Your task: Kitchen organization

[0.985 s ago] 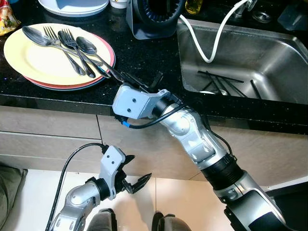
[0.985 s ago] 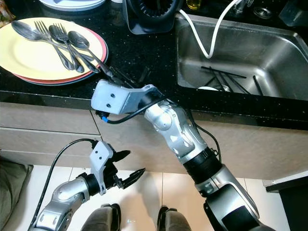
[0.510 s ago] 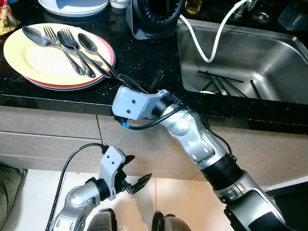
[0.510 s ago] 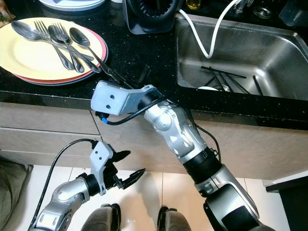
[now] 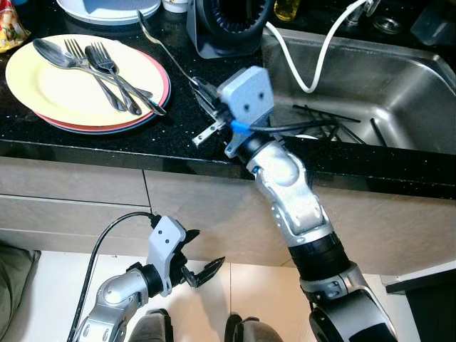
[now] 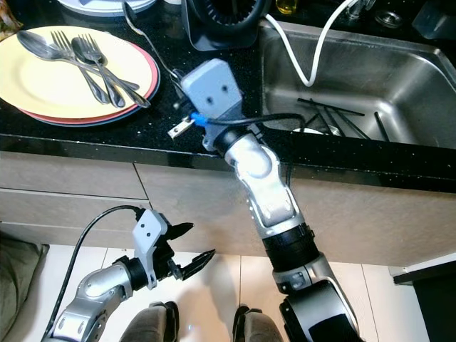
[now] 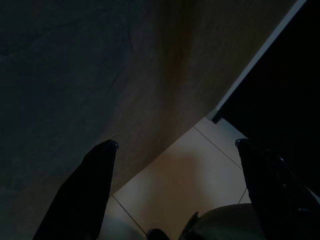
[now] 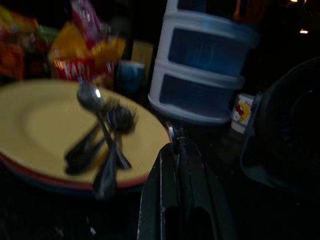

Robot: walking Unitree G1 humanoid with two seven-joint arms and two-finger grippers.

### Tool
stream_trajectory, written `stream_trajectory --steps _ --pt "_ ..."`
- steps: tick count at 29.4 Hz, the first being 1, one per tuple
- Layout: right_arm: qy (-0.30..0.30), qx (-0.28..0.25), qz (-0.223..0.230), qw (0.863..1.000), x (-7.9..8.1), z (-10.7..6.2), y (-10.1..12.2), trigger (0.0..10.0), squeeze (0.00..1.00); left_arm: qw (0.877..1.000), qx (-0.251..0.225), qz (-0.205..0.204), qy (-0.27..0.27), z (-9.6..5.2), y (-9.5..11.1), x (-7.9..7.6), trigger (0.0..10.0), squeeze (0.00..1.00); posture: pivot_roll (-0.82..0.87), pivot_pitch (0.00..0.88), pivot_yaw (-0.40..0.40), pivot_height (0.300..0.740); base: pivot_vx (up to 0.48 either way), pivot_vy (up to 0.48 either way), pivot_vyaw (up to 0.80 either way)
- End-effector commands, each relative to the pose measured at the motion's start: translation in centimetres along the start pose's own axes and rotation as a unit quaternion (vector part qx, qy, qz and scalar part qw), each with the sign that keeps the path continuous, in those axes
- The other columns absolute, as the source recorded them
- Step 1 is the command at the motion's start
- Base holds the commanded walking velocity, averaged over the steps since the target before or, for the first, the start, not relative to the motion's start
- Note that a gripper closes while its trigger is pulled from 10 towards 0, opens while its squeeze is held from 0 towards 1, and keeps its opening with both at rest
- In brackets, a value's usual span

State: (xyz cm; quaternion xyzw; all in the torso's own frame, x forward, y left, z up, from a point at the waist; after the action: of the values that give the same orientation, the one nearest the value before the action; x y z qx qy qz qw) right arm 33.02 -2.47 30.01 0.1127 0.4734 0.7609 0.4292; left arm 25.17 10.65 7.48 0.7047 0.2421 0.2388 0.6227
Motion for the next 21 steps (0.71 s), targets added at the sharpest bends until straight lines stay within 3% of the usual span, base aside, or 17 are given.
stream_trajectory --steps 1,4,12,17,20,21 --pt "-0.013 -0.017 0.032 0.999 -0.8 -0.4 0.7 0.0 0.0 1.0 0.006 -0.005 -0.011 -0.1 -0.4 -0.6 10.0 0.0 0.14 0.202 -0.07 0.74 0.0 0.0 0.0" --pt "-0.036 -0.039 0.108 0.993 -2.2 -0.7 1.3 0.0 0.0 1.0 0.005 -0.007 -0.012 0.0 -0.4 -0.7 10.0 0.0 0.14 0.205 -0.074 0.74 0.0 0.0 0.0" --pt "-0.062 -0.053 0.163 0.983 -5.3 -3.3 1.6 0.0 0.0 1.0 0.004 -0.01 -0.011 -0.2 -0.5 -0.9 10.0 0.0 0.13 0.213 -0.072 0.74 0.0 0.0 0.0" --pt "-0.1 -0.038 0.118 0.987 -6.6 -3.8 1.3 0.0 0.0 1.0 0.007 -0.01 -0.013 -0.3 -0.6 -1.0 10.0 0.0 0.13 0.214 -0.073 0.74 0.0 0.0 0.0" --pt "-0.201 -0.066 0.083 0.974 -10.3 -4.5 2.6 0.0 0.0 1.0 0.007 -0.011 -0.012 -0.2 -0.7 -1.0 10.0 0.0 0.13 0.215 -0.075 0.74 0.0 0.0 0.0" --pt "-0.211 -0.07 0.079 0.972 -10.7 -4.6 2.9 0.0 0.0 1.0 0.007 -0.011 -0.013 -0.2 -0.7 -1.0 10.0 0.0 0.13 0.215 -0.075 0.74 0.0 0.0 0.0"
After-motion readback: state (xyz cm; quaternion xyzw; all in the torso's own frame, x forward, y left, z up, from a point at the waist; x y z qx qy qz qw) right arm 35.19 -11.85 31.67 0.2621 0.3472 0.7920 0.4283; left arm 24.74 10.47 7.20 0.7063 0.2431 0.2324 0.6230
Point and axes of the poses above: a point about 5 cm out from each wrist's last joint towards the gripper, its own z axis pointing out of the wrist towards the gripper, its own y axis along the axis of the wrist's last joint, x = y × z, the point moved 2 cm from there along z, pointing out of the wrist towards the gripper, and after that the axes turned 3 degrees about z, right-handed, at the moved point
